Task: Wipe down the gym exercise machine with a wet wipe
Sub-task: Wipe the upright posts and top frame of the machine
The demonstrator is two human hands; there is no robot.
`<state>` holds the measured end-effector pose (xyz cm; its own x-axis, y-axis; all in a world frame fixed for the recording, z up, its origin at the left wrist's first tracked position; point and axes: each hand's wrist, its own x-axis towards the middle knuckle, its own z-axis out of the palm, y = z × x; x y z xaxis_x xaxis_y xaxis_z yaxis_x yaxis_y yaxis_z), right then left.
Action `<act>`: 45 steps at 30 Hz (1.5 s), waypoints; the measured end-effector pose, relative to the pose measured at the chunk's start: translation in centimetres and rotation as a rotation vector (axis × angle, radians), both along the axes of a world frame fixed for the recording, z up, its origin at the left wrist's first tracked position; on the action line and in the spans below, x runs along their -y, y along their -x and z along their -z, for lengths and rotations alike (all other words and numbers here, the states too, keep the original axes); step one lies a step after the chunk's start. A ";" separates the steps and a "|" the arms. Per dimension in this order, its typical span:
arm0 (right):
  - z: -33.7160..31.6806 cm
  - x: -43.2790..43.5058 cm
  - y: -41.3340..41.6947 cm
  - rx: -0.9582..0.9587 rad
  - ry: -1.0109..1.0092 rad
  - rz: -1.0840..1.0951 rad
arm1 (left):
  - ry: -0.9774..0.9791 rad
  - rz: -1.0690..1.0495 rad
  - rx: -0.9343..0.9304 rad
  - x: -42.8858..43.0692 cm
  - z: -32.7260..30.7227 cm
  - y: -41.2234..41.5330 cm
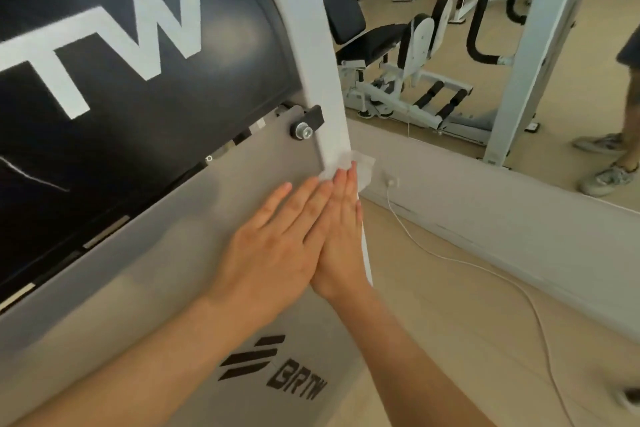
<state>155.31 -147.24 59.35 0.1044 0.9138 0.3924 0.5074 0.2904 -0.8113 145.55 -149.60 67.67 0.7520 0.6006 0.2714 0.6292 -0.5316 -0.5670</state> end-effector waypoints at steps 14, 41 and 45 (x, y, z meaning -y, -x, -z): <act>4.5 -1.3 -3.6 -0.280 0.134 -0.411 | -0.046 -0.143 -0.151 -2.6 1.6 -5.3; -0.3 2.6 -0.9 0.093 -0.390 -0.622 | -0.040 -0.163 0.073 5.2 -1.4 0.7; -1.8 2.5 -1.6 0.126 -0.303 -0.665 | -0.060 -0.180 0.061 5.7 0.4 3.0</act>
